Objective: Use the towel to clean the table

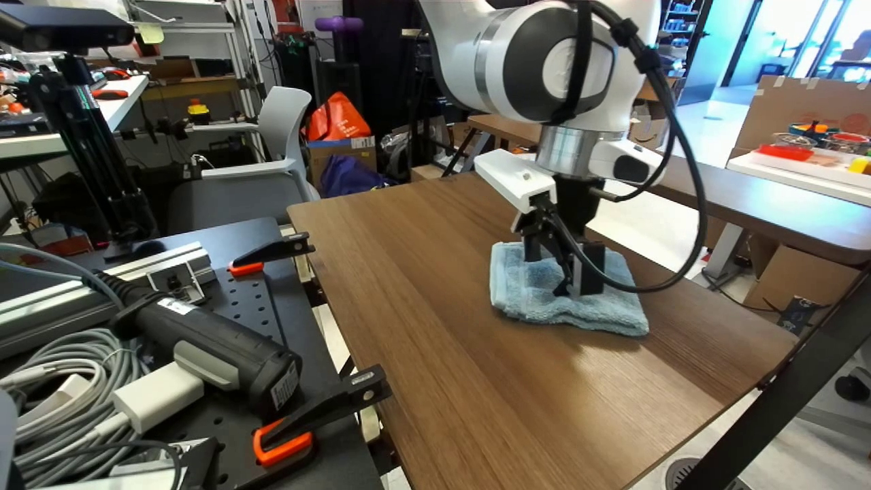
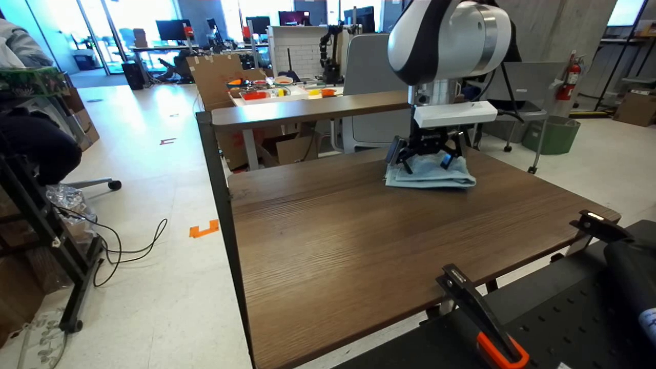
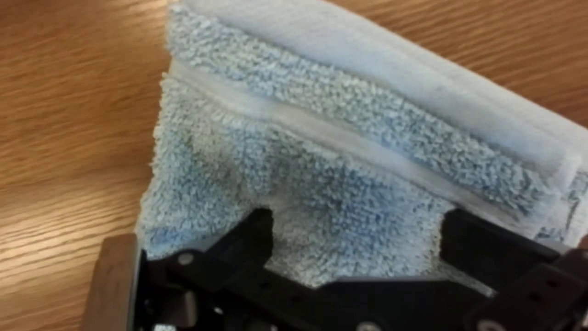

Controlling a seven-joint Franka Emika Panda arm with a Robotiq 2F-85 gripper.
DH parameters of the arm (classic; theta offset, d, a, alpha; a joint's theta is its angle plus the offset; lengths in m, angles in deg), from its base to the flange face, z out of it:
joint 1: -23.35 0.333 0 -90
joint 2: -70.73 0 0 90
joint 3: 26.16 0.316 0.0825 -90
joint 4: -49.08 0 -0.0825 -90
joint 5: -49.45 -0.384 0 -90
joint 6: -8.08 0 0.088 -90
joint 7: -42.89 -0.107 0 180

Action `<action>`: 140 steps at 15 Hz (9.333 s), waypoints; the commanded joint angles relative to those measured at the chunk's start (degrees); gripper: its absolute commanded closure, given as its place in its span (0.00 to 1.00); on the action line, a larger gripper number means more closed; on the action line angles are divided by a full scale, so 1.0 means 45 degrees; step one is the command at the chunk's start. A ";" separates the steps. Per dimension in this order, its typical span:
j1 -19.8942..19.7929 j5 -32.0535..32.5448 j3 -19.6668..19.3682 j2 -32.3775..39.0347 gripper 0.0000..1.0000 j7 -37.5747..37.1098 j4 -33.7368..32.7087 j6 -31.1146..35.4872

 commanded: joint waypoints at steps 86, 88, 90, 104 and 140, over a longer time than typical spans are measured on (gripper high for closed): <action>0.0469 0.0188 -0.0925 0.1464 0.00 0.1091 0.1222 0.6222; 0.0042 0.0362 -0.0015 0.0283 0.00 0.1881 0.2745 0.6636; -0.0217 0.0610 0.0567 -0.0737 0.00 0.2513 0.4013 0.6465; 0.0253 0.1202 0.1173 -0.2890 0.00 0.3001 0.6890 0.4258; -0.1758 -0.1134 0.3665 -0.2954 0.00 0.2638 0.5244 0.4002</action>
